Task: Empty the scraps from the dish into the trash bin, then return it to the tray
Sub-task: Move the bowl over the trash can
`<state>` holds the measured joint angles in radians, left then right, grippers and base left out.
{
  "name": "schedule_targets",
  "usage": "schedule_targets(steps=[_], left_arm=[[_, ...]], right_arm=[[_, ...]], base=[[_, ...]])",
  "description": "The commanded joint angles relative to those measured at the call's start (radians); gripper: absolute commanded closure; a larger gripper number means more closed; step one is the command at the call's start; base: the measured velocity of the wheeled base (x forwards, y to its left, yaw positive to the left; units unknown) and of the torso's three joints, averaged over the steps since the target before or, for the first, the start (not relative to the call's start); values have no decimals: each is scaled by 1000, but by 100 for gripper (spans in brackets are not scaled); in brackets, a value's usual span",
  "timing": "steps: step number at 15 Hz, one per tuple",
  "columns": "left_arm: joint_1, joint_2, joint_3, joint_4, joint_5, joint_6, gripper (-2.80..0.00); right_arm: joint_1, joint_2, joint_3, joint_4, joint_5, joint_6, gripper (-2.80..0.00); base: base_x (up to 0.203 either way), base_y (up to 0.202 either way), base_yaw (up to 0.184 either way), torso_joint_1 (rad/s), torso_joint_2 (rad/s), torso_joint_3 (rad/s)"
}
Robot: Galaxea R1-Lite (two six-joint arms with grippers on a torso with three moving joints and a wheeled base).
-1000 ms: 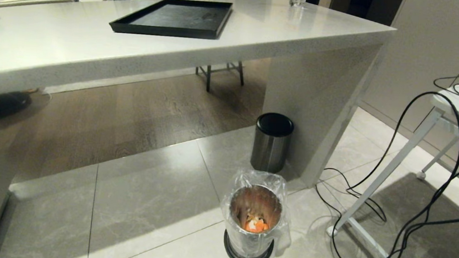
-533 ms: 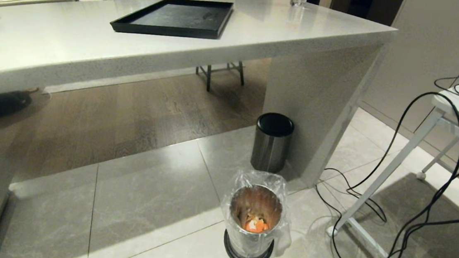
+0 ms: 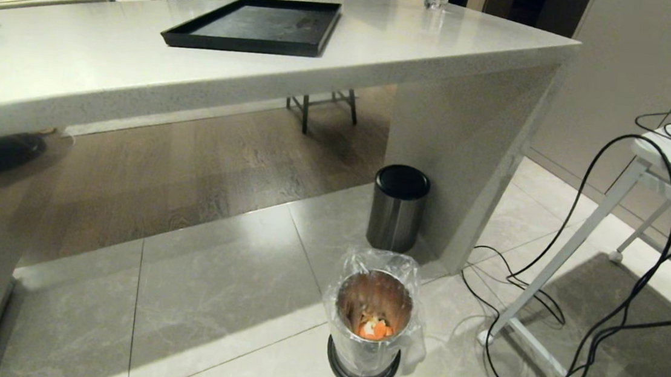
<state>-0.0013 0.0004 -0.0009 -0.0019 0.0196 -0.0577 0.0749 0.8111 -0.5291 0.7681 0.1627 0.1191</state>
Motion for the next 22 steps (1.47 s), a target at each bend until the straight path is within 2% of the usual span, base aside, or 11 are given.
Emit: schedule_targets(steps=[1,22], left_arm=[[0,1,-1,0,-1,-1,0],[0,1,-1,-1,-3,-1,0]], right_arm=[[0,0,3,3,1,1,0],[0,10,29,2,0,-7,0]], base=[[0,0,0,2,2,-86],[0,0,0,3,2,-194]])
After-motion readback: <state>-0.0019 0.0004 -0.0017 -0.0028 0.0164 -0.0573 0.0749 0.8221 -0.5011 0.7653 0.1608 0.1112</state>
